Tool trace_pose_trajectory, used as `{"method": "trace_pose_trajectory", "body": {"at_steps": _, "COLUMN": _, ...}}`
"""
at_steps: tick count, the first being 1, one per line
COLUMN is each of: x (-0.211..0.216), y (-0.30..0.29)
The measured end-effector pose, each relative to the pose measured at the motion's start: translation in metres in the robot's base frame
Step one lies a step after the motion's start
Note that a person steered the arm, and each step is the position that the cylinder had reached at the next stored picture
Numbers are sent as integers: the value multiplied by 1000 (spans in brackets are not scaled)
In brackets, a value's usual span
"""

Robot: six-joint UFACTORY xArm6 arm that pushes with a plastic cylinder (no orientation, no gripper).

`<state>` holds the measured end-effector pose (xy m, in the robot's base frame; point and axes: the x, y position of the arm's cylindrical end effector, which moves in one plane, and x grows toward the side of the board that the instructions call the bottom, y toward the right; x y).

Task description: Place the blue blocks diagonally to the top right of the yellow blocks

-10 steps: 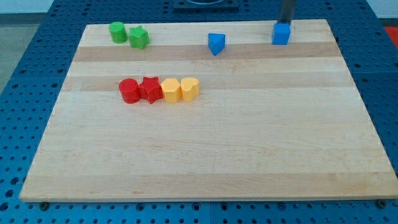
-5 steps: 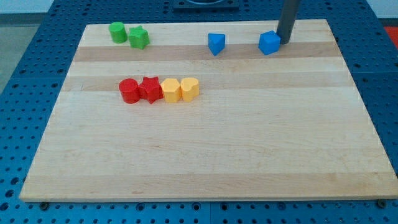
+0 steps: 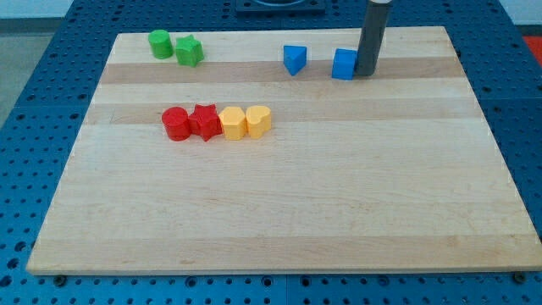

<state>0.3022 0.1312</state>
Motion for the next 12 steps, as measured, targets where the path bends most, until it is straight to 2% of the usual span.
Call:
{"method": "trace_pose_trajectory", "body": {"at_steps": 3, "x": -1, "y": -19}}
{"method": "trace_pose_trajectory", "body": {"at_steps": 8, "x": -34, "y": -33}}
{"method": "trace_pose_trajectory", "body": {"at_steps": 10, "x": -35, "y": -48}}
{"method": "trace_pose_trajectory", "body": {"at_steps": 12, "x": -78, "y": -52}}
